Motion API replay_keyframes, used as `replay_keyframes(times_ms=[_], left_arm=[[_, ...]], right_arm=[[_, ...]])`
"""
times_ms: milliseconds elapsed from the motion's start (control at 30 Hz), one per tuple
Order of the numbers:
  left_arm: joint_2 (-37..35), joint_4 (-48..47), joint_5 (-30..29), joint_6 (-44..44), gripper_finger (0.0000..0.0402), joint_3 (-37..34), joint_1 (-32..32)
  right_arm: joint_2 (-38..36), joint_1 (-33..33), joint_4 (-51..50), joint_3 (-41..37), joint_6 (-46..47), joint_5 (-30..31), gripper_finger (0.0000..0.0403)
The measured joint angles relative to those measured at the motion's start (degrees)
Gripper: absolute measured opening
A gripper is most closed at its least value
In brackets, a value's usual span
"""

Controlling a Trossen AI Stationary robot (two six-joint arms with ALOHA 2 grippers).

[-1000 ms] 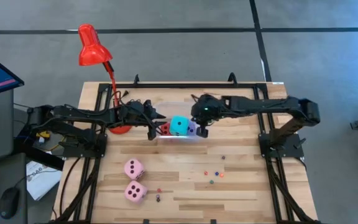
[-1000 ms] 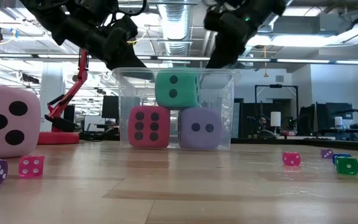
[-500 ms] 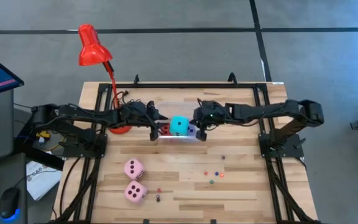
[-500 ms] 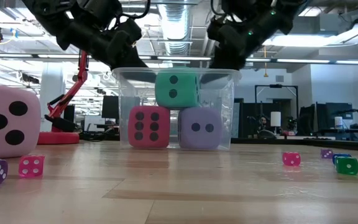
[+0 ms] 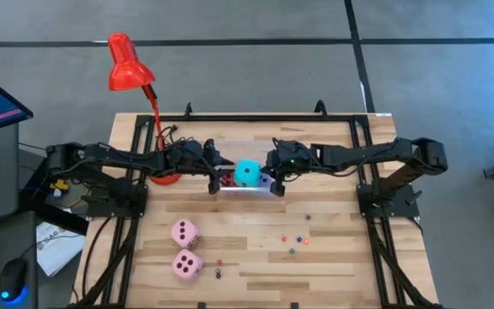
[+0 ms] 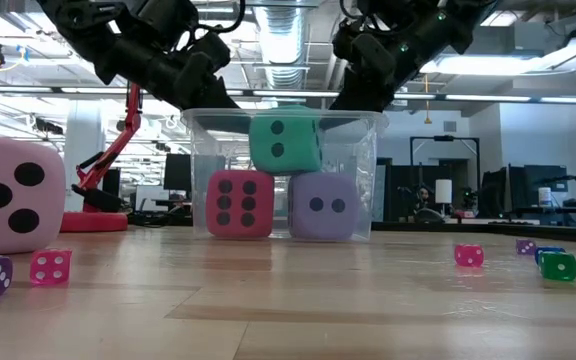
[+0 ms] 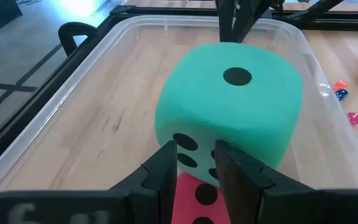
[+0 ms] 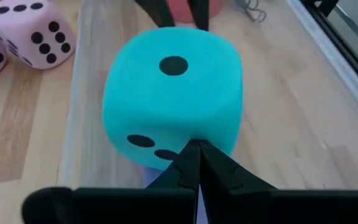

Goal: Pick & Place Dice
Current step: Put the large blue die into the transparent bin

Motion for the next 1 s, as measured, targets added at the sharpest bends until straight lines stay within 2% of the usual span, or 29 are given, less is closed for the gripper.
replay_keyframes(times_ms=[333,567,733,833,1000], left_arm=[[-1.15,0.05,0.22,0.04,0.0101,-0.07,-0.76],[-5.31,-0.11,0.28,0.24,0.0101,-0.04,-2.27],[-8.40,-4.14,0.04,0.11,0.0101,0.00,-3.05],[-9.56,-6.76,-0.07,0.01,0.0101,0.00,-3.35],[-9.94,-8.32,-2.00,-0.23,0.0101,0.13,-3.61]], right_arm=[[-0.02,-0.10,3.35,-0.02,0.00,0.30,0.0000],[0.04,-0.09,6.20,-0.15,0.02,-0.67,0.0000],[0.16,0.47,9.10,-0.13,0.02,-1.19,0.0000],[1.90,0.81,12.18,-0.05,-0.03,-1.18,0.0000],[8.15,0.90,9.21,3.94,-1.08,-1.02,0.0000]])
